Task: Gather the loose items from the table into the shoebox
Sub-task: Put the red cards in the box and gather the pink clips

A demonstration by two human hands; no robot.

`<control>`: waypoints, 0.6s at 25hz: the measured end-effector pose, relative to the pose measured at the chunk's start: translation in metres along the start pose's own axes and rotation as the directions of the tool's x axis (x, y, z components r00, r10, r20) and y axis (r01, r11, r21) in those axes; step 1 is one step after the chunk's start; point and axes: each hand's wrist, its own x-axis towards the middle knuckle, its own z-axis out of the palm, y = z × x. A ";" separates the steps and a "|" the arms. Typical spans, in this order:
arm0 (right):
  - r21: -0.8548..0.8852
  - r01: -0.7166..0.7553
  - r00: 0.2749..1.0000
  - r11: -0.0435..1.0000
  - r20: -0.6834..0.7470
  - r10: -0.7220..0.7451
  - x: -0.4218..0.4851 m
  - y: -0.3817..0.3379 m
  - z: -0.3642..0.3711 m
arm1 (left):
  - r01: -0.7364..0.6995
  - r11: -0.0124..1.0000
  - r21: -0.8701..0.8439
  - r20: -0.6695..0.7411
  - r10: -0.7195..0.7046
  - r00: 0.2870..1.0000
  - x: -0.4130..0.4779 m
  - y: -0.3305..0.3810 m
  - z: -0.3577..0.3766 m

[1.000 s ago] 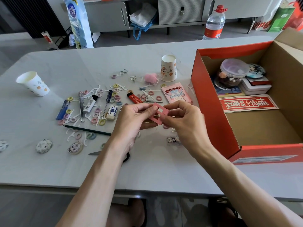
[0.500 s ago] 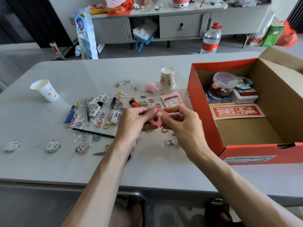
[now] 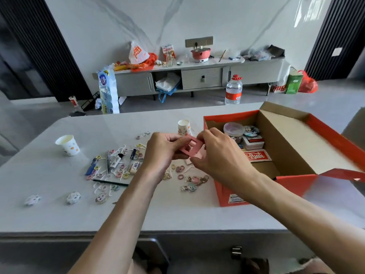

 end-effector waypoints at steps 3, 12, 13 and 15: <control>-0.109 -0.010 1.000 0.994 0.001 0.010 0.004 0.020 -0.023 | -0.028 0.999 0.045 0.021 0.027 0.999 0.008 0.014 0.032; 0.063 -0.387 0.907 0.920 0.203 0.368 0.059 0.131 0.012 | 0.132 0.927 0.350 -0.143 -0.087 0.986 0.096 -0.027 0.091; 0.027 -0.391 0.899 0.920 0.226 0.375 0.060 0.137 0.030 | 0.151 0.896 0.418 -0.134 -0.104 0.986 0.098 -0.038 0.091; -0.010 -0.401 0.888 0.916 0.243 0.391 0.070 0.149 0.069 | 0.181 0.890 0.419 -0.061 -0.171 0.983 0.105 -0.061 0.094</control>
